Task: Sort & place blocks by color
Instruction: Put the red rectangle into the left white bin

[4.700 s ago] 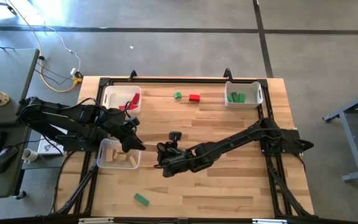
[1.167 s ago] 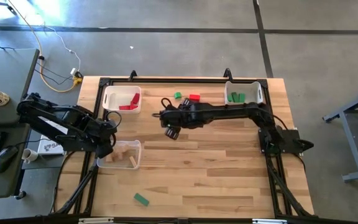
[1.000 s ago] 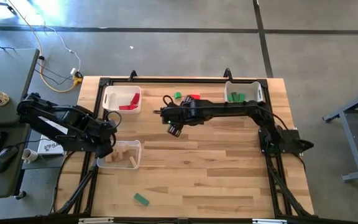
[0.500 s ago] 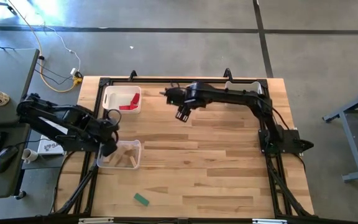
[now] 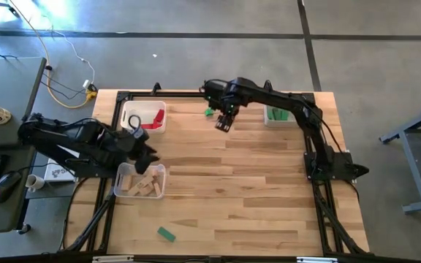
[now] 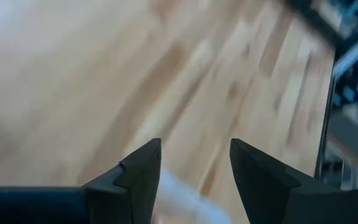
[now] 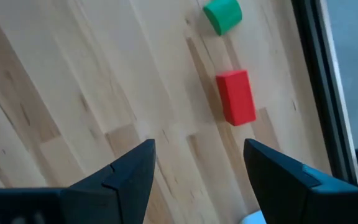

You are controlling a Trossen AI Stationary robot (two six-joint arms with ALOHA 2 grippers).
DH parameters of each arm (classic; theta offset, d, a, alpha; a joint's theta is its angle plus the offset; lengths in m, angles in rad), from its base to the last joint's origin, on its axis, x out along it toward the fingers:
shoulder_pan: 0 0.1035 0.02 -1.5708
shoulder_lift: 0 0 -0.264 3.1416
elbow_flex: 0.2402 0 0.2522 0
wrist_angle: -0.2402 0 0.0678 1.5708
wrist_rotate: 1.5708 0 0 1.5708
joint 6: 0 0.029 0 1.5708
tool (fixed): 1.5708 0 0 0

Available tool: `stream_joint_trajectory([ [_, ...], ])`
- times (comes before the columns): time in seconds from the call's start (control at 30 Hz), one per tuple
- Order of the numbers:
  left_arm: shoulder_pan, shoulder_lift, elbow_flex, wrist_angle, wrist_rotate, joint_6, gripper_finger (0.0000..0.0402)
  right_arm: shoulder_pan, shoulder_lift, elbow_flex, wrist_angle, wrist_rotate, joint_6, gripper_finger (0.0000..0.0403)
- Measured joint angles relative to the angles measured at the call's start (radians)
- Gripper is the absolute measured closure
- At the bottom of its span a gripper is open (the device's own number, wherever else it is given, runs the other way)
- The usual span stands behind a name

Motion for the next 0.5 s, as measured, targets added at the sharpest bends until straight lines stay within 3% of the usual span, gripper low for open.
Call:
stream_joint_trajectory([
  [0.23, 0.072, 0.0, 0.0, 0.2, -0.152, 0.128, 0.0227, -0.079, 0.0, 0.0, -0.006, -0.07, -0.122, 0.0171],
  [0.5, 0.154, 0.001, 0.0, 0.277, -0.2, 0.188, 0.0227, -0.143, 0.001, 0.0, 0.004, -0.118, -0.24, 0.0171],
])
